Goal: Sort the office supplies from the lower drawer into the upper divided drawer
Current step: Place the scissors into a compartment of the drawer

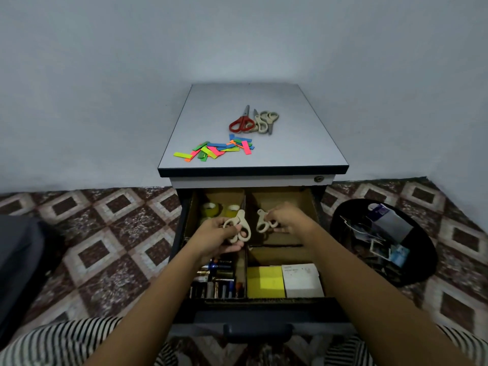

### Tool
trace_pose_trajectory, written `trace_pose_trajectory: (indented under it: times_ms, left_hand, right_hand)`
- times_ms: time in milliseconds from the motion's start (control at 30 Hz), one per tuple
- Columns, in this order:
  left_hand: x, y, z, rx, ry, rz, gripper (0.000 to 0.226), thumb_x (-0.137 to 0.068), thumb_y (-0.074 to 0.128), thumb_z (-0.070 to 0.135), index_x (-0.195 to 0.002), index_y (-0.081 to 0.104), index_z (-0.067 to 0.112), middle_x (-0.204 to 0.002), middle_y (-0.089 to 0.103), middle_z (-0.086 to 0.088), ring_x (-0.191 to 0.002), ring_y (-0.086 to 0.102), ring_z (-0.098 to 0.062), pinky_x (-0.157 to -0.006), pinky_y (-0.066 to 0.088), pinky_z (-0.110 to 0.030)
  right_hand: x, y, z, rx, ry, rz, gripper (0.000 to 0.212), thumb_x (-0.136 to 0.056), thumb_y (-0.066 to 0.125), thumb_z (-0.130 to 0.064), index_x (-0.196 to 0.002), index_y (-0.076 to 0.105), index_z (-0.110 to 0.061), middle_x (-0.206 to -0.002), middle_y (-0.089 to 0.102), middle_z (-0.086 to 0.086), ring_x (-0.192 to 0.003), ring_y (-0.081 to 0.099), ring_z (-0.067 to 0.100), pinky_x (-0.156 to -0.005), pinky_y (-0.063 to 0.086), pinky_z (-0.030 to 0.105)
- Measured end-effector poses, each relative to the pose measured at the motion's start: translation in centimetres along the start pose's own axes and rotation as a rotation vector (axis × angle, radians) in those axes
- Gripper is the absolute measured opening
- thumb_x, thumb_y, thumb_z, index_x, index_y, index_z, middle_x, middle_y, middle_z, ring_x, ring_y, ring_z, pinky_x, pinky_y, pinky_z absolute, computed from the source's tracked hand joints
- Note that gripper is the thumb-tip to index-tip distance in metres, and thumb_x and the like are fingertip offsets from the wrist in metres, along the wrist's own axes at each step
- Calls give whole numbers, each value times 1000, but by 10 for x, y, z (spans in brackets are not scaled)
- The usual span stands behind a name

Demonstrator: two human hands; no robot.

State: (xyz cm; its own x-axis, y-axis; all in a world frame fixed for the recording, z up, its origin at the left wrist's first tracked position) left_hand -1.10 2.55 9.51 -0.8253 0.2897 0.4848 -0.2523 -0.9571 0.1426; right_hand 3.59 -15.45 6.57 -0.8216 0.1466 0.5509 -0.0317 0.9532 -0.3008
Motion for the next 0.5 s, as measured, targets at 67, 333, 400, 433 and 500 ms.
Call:
trace_pose_trajectory:
  times_ms: [67,333,400,433,500]
  left_hand:
    - [-1,-3,-1,6,-1,0,10,-93,53,5,-101,59,7,-86,66,-12,-58,66,-12,-54,57,-21]
    - [-6,-13,-3,27,1,24,12,-93,55,7,-104,59,8,-90,67,-14,-61,67,-13,-53,56,-21]
    - [-6,-12,-2,30,4,17,11,-93,54,7,-102,59,9,-90,67,-13,-62,67,-13,-54,57,-20]
    - [-6,-10,-1,31,5,15,10,-93,54,6,-101,59,9,-90,67,-13,-61,67,-12,-54,57,-20]
    - [-6,-9,-1,28,8,16,10,-93,54,6,-100,59,10,-89,68,-13,-61,67,-12,-54,57,-20]
  right_hand:
    - [-12,6,6,112,39,-4,26,-88,59,-5,-114,61,-3,-103,59,12,-78,56,16,-56,45,23]
    - [-28,15,30,455,0,-5,30,-80,71,-9,-106,66,5,-92,62,14,-81,56,22,-68,43,25]
    - [-28,18,28,535,-20,-10,24,-80,71,-14,-97,67,1,-84,60,10,-75,56,21,-66,43,24]
    - [-26,18,27,585,-30,-11,17,-81,70,-17,-89,66,-3,-78,59,8,-69,55,19,-61,42,21]
    - [-25,20,24,685,-46,-17,18,-82,69,-22,-72,61,-9,-68,56,4,-58,50,14,-49,36,21]
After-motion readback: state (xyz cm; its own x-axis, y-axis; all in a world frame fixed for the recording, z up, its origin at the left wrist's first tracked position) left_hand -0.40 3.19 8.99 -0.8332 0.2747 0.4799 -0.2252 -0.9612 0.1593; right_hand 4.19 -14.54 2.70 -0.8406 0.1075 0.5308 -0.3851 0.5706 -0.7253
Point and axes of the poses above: each hand's wrist, its own x-axis away from the middle knuckle, its own y-axis out of the palm, z = x × y, the point moved 6 cm from there along -x, towards the middle knuckle
